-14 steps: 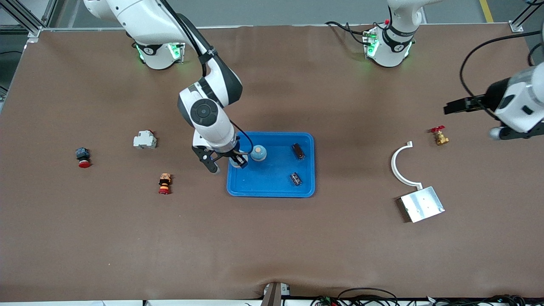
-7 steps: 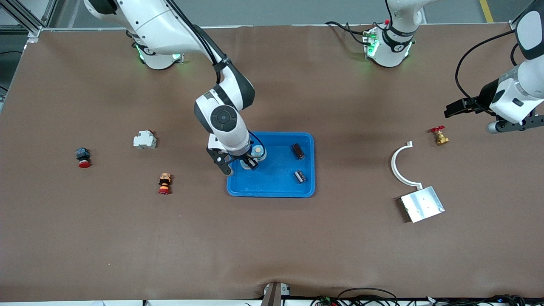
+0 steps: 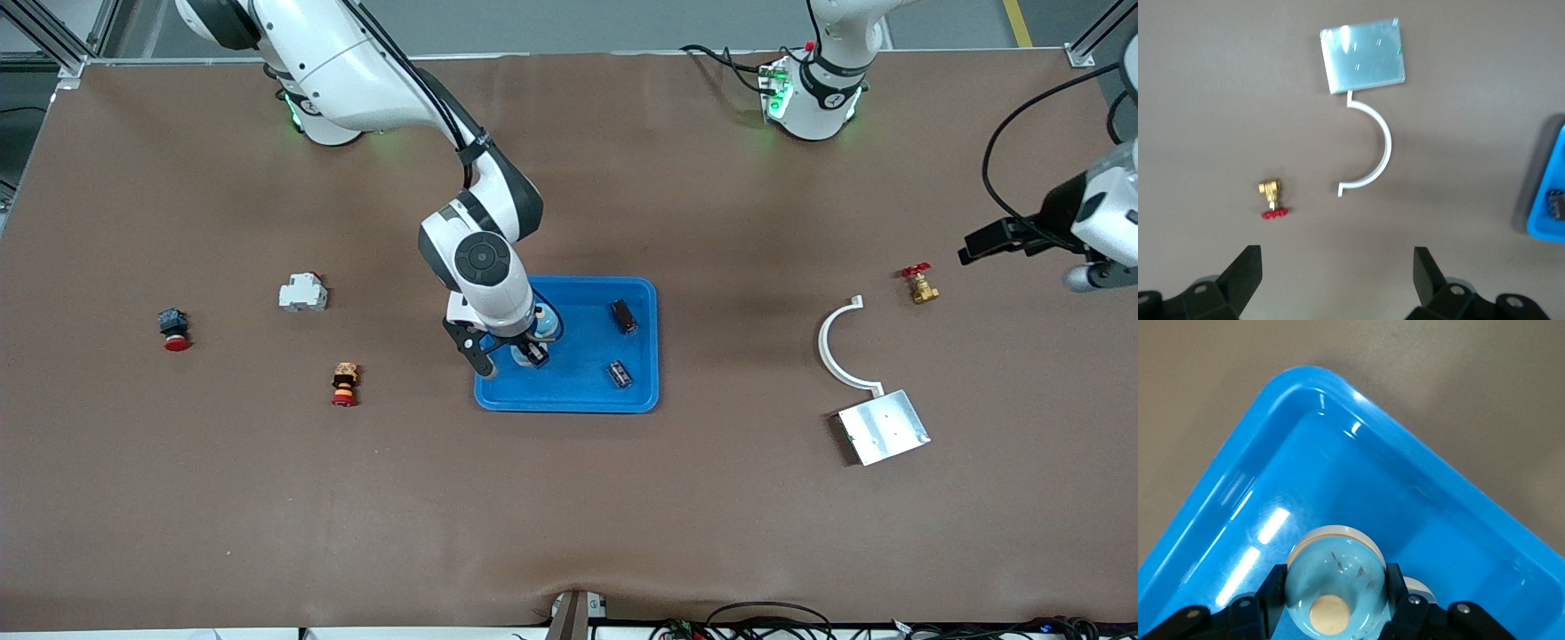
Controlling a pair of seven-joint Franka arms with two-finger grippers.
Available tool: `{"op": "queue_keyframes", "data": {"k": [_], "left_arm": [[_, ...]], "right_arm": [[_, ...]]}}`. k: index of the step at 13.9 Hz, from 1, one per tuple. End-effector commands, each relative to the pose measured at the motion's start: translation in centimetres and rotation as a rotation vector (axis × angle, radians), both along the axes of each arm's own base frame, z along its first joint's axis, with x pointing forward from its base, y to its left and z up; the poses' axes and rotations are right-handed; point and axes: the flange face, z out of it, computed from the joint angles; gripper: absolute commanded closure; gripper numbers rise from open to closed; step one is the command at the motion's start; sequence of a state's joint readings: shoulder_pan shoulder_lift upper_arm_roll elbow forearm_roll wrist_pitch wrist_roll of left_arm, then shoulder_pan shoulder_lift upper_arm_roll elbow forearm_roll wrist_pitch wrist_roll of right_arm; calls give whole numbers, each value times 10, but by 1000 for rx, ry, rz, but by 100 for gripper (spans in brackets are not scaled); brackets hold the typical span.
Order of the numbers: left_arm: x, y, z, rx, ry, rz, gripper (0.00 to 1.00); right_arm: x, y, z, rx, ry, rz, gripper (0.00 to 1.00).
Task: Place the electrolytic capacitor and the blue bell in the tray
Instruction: 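Lower the dome into the tray with the right gripper while the left gripper withdraws, then open the right gripper and lift it off the dome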
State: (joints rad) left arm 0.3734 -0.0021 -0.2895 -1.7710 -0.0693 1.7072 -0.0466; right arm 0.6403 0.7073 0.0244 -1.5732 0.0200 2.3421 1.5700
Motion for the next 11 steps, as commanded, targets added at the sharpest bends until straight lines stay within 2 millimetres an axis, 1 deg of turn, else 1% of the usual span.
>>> {"op": "queue_keyframes", "data": {"k": [1, 3, 4, 5, 6, 9, 11], "left_arm": [[33, 2, 20, -49, -18, -20, 0], [47, -19, 25, -53, -38, -56, 0], [51, -17, 29, -46, -49, -48, 0], [53, -21, 31, -36, -54, -51, 0], [54, -20, 31, -19, -55, -48, 0], [54, -40, 33, 28, -57, -75, 0], [49, -42, 43, 26, -73, -76, 0]], "right_arm": [[5, 12, -4, -11, -19, -20, 100], [10, 14, -11, -32, -34, -31, 100], [12, 17, -16, -39, -40, -35, 100], [13, 16, -21, -42, -41, -39, 100], [13, 16, -25, -48, -40, -36, 100], [14, 18, -31, -52, -41, -39, 100], [14, 20, -35, -53, -41, -42, 100]]}}
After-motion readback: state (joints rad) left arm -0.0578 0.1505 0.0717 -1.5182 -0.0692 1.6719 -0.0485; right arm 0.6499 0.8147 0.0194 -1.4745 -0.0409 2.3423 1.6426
